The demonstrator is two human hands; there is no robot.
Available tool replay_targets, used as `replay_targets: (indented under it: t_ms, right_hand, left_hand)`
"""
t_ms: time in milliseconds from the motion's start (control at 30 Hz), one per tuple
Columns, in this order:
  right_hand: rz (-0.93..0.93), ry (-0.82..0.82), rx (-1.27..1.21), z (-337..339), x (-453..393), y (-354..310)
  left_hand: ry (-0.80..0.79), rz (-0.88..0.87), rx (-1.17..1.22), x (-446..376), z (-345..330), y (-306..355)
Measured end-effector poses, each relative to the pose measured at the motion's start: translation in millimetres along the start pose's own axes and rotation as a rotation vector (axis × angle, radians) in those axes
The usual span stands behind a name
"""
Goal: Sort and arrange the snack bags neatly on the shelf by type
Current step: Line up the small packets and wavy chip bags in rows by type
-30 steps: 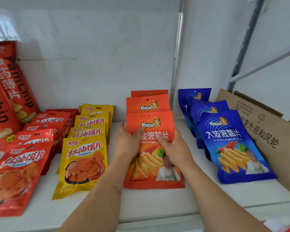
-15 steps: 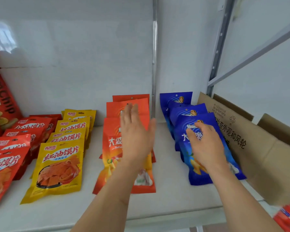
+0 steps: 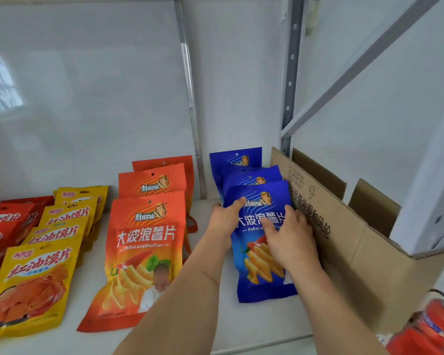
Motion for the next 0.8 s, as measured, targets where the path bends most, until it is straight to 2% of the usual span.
replay_targets:
  t_ms: [133,267,533,800]
  right_hand:
    - [-0.051,-0.034,0.055,-4,-13,-4]
    - [-0.089,-0.112,0.15,-15,-22,-10]
    - [-0.288,-0.209,-0.163,-28,-45,0]
    - [-0.292,-0.283,-0.154,-35,-52,-5]
  left_hand:
    - [0.028,-0.001,-0.107,-14,1,-2]
    - [0.028,0.007,-0.083,-21,3,-6]
    - [0.016,-0.015,-0.073,-28,10,-4]
    - [0.039,-0.006,-0.034,-28,22,-11]
Point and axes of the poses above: each hand's wrist, its own x-axis away from the middle knuckle, its own z-axis out of the back of the hand, y = z × x, the point moved 9 cm from there along -x, towards the middle knuckle, and after that the axes turned 7 degrees about -z, right-handed, at the moved point
